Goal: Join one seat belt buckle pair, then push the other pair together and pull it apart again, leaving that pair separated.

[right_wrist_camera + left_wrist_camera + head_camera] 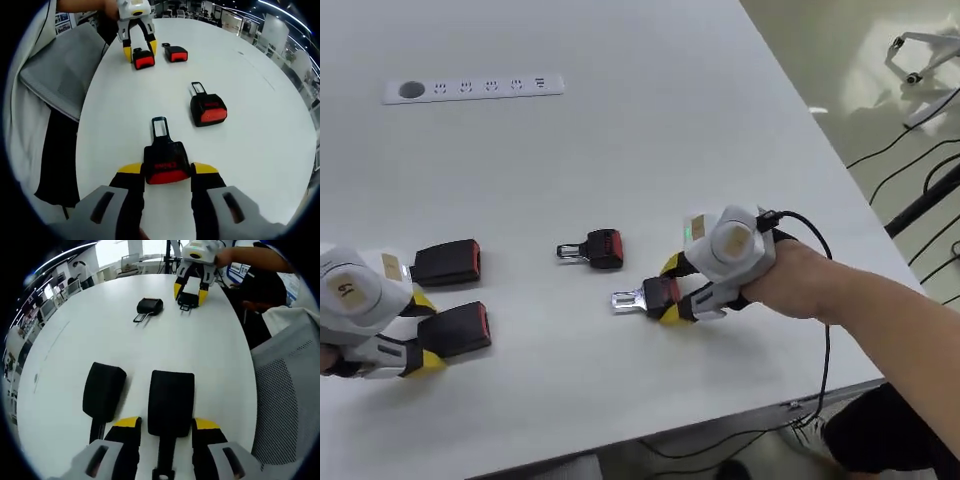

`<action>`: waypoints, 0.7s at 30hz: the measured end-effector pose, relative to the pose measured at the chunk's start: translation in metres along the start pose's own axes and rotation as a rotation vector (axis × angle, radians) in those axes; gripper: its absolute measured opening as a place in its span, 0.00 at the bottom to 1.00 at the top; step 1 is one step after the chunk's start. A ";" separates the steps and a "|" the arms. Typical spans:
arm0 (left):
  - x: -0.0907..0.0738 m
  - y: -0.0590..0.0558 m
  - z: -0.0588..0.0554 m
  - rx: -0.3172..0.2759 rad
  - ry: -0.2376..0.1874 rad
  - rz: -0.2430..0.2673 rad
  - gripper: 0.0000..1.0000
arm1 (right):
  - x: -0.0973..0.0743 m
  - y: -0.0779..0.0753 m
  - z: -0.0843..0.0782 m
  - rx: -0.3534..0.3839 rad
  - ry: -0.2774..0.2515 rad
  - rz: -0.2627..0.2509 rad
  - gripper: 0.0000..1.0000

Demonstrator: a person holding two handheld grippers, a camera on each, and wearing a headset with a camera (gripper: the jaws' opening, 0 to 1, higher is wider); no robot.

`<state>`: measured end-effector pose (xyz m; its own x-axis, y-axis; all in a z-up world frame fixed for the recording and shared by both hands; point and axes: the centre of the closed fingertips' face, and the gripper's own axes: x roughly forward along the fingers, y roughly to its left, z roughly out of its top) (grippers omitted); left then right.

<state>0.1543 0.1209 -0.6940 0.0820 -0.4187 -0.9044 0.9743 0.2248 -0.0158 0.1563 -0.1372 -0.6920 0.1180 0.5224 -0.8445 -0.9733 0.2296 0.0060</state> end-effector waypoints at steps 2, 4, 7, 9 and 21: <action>-0.001 -0.005 0.003 0.044 0.012 -0.019 0.39 | 0.000 0.001 0.001 -0.014 0.008 0.004 0.34; -0.001 -0.008 0.006 0.064 0.015 -0.027 0.36 | 0.001 -0.001 0.000 -0.020 0.013 0.006 0.34; -0.001 -0.009 0.008 0.066 0.018 -0.026 0.34 | 0.000 -0.001 0.000 -0.025 0.009 0.010 0.34; -0.002 -0.009 0.009 0.068 0.018 -0.028 0.34 | 0.000 -0.002 -0.001 -0.027 0.008 0.010 0.34; -0.003 -0.012 0.010 0.080 0.019 -0.030 0.33 | 0.002 -0.002 -0.001 -0.022 0.001 0.009 0.34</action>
<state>0.1450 0.1107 -0.6865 0.0490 -0.4069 -0.9122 0.9899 0.1414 -0.0099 0.1587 -0.1374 -0.6937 0.1095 0.5238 -0.8448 -0.9784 0.2069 0.0015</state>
